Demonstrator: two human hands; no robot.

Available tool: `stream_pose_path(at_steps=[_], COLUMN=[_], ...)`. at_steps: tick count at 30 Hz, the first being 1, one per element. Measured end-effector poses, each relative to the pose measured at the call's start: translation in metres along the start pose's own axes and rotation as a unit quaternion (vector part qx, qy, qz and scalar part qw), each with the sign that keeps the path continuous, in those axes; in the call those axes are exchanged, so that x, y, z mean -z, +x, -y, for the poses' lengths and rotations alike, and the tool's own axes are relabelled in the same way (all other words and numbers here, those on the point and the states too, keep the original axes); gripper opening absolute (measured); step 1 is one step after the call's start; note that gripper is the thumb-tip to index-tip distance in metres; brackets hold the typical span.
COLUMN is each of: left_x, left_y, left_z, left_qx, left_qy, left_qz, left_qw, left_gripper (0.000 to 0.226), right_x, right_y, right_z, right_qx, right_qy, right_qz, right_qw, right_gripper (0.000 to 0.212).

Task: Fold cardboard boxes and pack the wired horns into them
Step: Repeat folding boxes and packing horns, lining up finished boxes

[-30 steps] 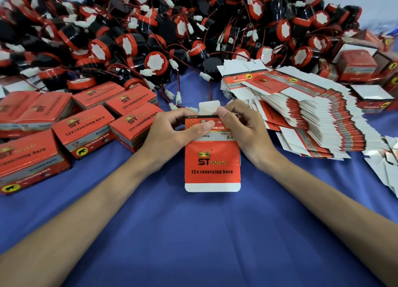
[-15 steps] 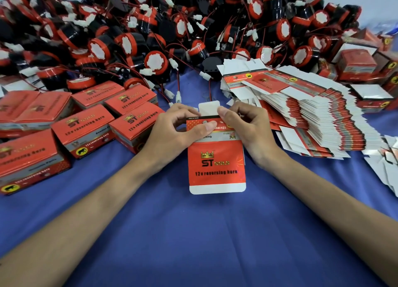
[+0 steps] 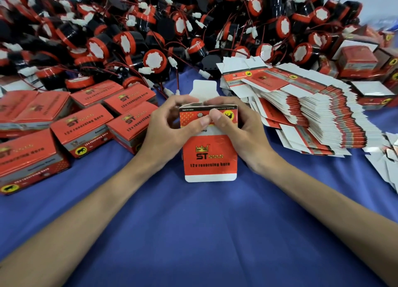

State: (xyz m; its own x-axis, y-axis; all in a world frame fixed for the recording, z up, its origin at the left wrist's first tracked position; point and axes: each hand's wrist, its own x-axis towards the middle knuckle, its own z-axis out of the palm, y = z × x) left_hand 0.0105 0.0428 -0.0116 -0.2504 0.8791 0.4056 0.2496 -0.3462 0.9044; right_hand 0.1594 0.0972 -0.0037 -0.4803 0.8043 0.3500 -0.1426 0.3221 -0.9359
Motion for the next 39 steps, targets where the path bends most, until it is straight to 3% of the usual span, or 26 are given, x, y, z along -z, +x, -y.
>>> stream_pose_path(at_steps=[3,12,15,17,21,24,26,39], left_x=[-0.0009,-0.0043,-0.0053,-0.0059,-0.0056,-0.0050,-0.0048,-0.0034], left_y=[0.0004,-0.0014,-0.0022,-0.0028,-0.0029,-0.0024,-0.0016,-0.0029], left_z=[-0.0004,-0.0011,-0.0003,0.0013,0.0022,-0.0005,-0.0001,-0.0014], left_qx=[0.005,-0.012,-0.019,-0.017,-0.020,-0.031,-0.061,-0.089], left_qy=[-0.022,-0.004,-0.007,-0.015,-0.026,-0.022,0.020,0.064], left_qz=[0.037,0.015,0.014,0.010,0.001,0.004,0.016,0.027], left_qw=[0.999,1.000,1.000,1.000,0.999,0.999,0.998,0.994], left_gripper=[0.037,0.036,0.018,0.012,0.022,0.033,0.024,0.010], right_x=[-0.0002,0.0019,0.0045,0.0052,0.0037,0.0014,0.0001,0.0026], right_y=[-0.0015,0.0023,0.0043,0.0041,0.0047,0.0050,0.0052,0.0035], right_z=[0.0002,-0.0030,-0.0017,-0.0003,-0.0029,-0.0023,-0.0030,-0.0019], right_qx=[0.018,0.037,0.038,0.049,0.080,0.055,0.059,0.063], right_qy=[-0.005,-0.103,-0.081,-0.082,-0.105,-0.091,-0.090,-0.056], right_qz=[0.000,-0.030,-0.012,-0.008,-0.012,-0.008,-0.019,-0.024], right_qw=[1.000,0.994,0.996,0.995,0.991,0.994,0.994,0.996], right_gripper=[0.016,0.012,0.012,0.017,0.036,0.019,0.006,0.007])
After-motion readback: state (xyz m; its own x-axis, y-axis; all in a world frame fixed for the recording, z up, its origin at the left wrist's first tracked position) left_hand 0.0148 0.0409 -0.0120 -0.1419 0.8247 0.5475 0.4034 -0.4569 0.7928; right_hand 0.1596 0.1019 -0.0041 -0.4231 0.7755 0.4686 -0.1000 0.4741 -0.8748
